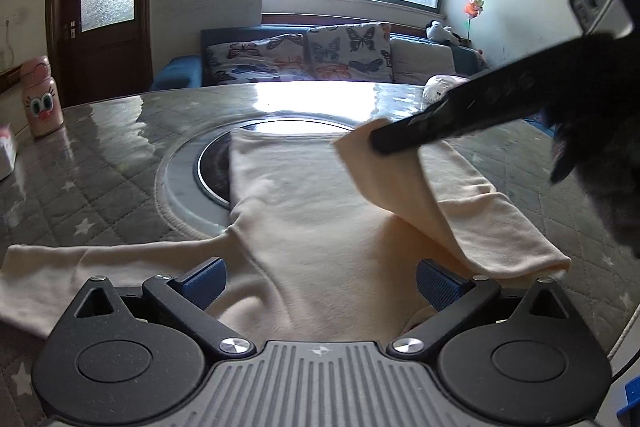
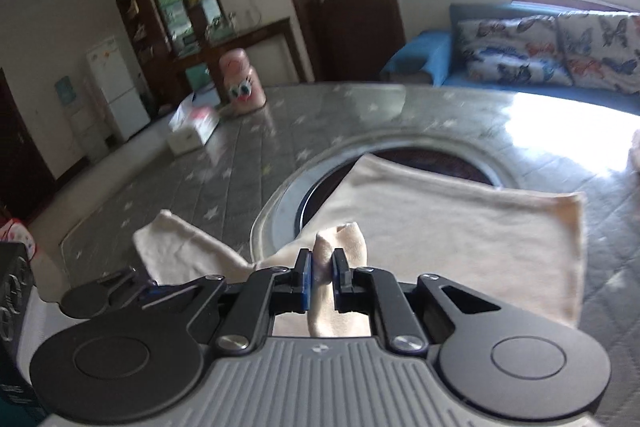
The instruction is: Fold clothes
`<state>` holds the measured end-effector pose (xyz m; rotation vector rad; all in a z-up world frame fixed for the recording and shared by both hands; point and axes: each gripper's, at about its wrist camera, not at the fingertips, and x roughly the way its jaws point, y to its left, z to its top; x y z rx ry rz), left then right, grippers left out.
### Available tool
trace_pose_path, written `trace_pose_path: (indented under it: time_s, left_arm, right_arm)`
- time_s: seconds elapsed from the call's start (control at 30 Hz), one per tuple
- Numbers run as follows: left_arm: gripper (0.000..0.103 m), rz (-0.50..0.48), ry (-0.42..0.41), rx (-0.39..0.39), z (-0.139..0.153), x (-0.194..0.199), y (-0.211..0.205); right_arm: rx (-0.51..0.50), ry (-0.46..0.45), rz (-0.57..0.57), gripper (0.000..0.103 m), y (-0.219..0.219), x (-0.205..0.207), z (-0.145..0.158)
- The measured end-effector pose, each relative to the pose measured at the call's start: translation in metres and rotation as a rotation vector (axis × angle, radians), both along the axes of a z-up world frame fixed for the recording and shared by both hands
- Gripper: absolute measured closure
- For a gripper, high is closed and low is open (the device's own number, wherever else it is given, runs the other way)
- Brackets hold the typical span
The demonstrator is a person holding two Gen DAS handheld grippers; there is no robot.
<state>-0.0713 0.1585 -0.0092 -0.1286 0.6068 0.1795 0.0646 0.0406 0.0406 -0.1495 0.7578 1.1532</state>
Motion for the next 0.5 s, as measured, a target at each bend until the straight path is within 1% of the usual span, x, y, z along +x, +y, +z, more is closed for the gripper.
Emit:
trace_pose_path:
  time_s: [0.07,0.13,0.17,0.2,0.23,0.27,0.33,0.37,0.4,0.5]
  left_arm:
    - [0.0,0.004,0.004,-0.004,-0.001,0.0,0.0]
    - [0.0,0.007,0.007,-0.006,-0.002,-0.001,0.001]
    - [0.0,0.006,0.008,-0.006,-0.002,0.0,0.001]
    - [0.0,0.006,0.009,-0.005,-0.002,0.0,0.001]
    - [0.0,0.006,0.01,-0.004,-0.002,0.002,0.001]
    - [0.0,0.006,0.01,-0.003,-0.002,0.003,0.001]
    - [0.0,0.006,0.01,-0.001,-0.001,0.004,0.001]
    - [0.0,0.005,0.008,0.0,0.0,0.005,0.0]
    - [0.0,0.004,0.006,0.0,0.0,0.005,-0.001]
    - [0.0,0.001,0.002,-0.001,0.001,0.008,-0.003]
  right_arm:
    - [-0.019,0.013,0.014,0.086,0.008,-0.004,-0.01]
    - [-0.031,0.019,0.022,0.085,0.011,-0.005,-0.014]
    - [-0.034,0.023,0.023,0.081,0.012,-0.005,-0.017]
    - [-0.037,0.025,0.023,0.072,0.013,-0.005,-0.019]
    - [-0.037,0.027,0.023,0.066,0.014,-0.004,-0.021]
    - [-0.035,0.027,0.023,0.058,0.013,-0.004,-0.022]
    - [-0.033,0.018,0.022,0.054,0.006,-0.004,-0.021]
    - [-0.035,0.01,0.02,0.045,0.001,-0.005,-0.02]
    - [-0.04,-0.006,0.014,0.034,-0.004,-0.004,-0.02]
    - [-0.058,-0.037,-0.007,0.024,-0.015,-0.002,-0.024]
